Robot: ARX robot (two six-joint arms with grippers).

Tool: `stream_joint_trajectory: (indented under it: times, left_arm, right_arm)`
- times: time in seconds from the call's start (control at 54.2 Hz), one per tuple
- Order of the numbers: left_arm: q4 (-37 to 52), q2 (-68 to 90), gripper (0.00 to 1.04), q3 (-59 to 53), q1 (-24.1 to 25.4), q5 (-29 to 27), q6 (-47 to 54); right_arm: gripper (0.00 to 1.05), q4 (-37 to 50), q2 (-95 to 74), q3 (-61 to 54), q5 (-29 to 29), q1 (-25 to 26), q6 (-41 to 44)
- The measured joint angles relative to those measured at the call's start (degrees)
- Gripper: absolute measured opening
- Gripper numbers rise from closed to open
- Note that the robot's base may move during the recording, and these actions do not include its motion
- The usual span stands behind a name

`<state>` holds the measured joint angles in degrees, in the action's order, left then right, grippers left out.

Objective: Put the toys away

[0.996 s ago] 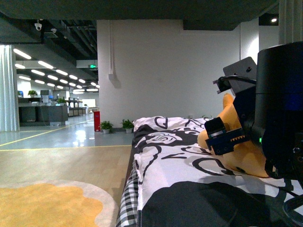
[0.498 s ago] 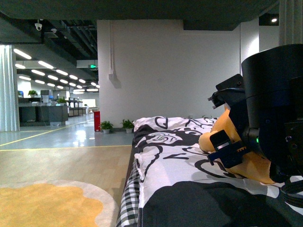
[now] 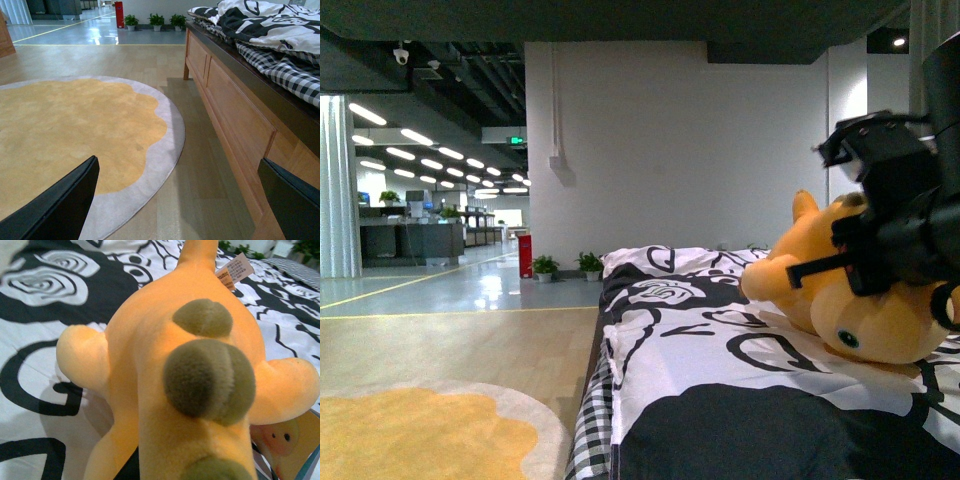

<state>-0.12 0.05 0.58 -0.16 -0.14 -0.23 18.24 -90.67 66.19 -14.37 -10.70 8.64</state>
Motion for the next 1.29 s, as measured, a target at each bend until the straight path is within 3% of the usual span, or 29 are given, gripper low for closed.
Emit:
stream_joint_trajectory:
  times: [0.314,0.48,0.572,0.959,1.052,1.125,1.292]
  left_arm:
    - [0.0,0.0,0.98,0.0,0.0,0.0,0.0]
    - [0.0,0.0,0.98,0.0,0.0,0.0,0.0]
    - [0.0,0.0,0.98,0.0,0.0,0.0,0.0]
    - [0.0,0.0,0.98,0.0,0.0,0.0,0.0]
    - [0.0,0.0,0.98,0.0,0.0,0.0,0.0]
    - [0.0,0.0,0.98,0.0,0.0,0.0,0.0]
    - [0.0,0.0,0.98,0.0,0.0,0.1,0.0]
  right_arm:
    - [0.08,-5.6,22.6,-8.5,25.5,8.0,-12.1]
    - [0.08,-8.9,35.0,-14.1,35.6,13.5,-18.7]
    - [0.08,-10.3,39.8,-16.4,37.6,14.7,-20.6]
    - [0.08,-13.0,44.5,-19.0,37.9,14.8,-21.8]
    - [0.08,-18.1,46.2,-20.0,24.6,11.8,-16.7]
    - [0.08,-17.2,48.9,-25.0,16.6,11.0,-13.1]
    - [0.08,-12.7,53.9,-36.0,13.8,11.0,-10.2]
